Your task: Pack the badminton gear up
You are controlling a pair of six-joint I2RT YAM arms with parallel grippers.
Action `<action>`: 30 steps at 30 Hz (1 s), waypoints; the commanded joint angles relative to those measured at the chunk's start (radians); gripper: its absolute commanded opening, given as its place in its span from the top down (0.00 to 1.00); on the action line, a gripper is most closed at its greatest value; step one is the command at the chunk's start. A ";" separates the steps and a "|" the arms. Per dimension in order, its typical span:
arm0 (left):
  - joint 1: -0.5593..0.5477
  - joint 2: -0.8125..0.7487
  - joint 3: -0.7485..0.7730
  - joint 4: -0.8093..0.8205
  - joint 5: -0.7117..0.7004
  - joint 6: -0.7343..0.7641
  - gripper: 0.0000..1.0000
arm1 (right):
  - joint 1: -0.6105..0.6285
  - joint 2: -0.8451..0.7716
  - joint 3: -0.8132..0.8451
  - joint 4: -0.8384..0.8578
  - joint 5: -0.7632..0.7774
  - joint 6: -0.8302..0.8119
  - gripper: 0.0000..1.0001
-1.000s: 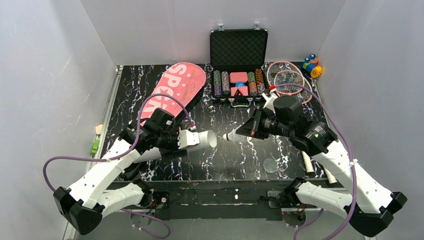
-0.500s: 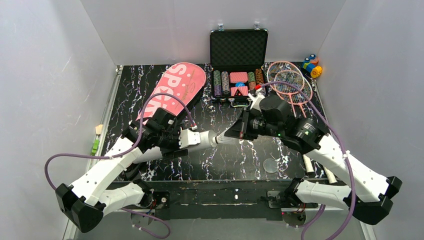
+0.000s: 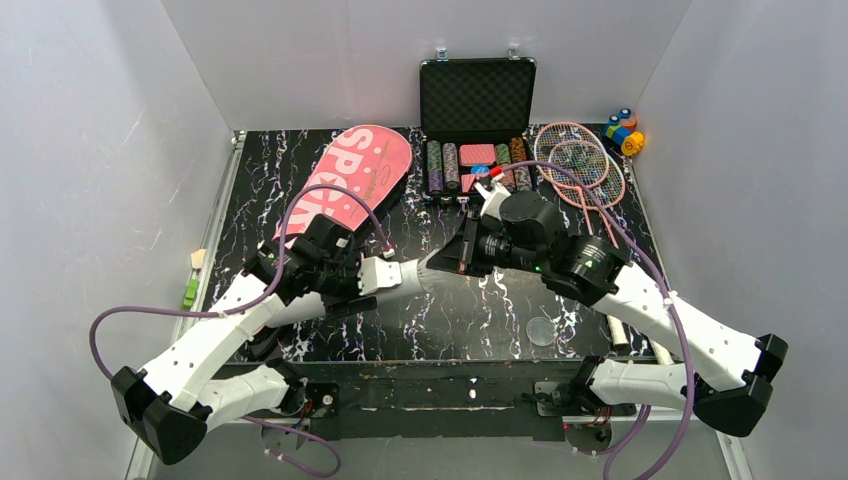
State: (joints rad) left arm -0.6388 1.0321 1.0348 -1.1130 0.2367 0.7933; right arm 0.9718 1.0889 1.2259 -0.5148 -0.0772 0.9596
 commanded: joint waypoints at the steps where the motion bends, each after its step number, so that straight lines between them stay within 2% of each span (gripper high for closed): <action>1: -0.004 -0.012 0.054 0.031 0.023 -0.009 0.78 | 0.015 0.021 -0.014 0.109 -0.011 0.008 0.91; 4: -0.005 -0.014 0.057 0.030 0.027 -0.014 0.78 | 0.016 0.005 -0.031 0.106 -0.011 0.008 0.73; 7: -0.005 -0.016 0.060 0.032 0.032 -0.023 0.78 | 0.016 -0.027 -0.037 0.081 0.008 -0.001 0.51; 9: -0.005 -0.017 0.061 0.030 0.036 -0.025 0.78 | 0.015 -0.055 -0.033 0.065 0.023 -0.010 0.44; 16: -0.005 -0.021 0.074 0.018 0.030 -0.023 0.78 | 0.008 -0.133 -0.026 -0.030 0.120 -0.048 0.43; 22: -0.005 -0.016 0.092 -0.007 0.033 -0.023 0.78 | -0.046 -0.127 -0.066 -0.068 0.117 -0.065 0.44; 26: -0.005 -0.005 0.124 -0.029 0.026 -0.019 0.78 | -0.079 -0.105 -0.074 -0.037 0.085 -0.073 0.31; 30: -0.005 -0.018 0.137 -0.031 0.023 -0.017 0.78 | -0.081 -0.036 -0.038 -0.038 0.007 -0.085 0.27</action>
State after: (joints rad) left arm -0.6388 1.0374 1.1206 -1.1439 0.2481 0.7734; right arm 0.8951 1.0016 1.1545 -0.5766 -0.0093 0.8997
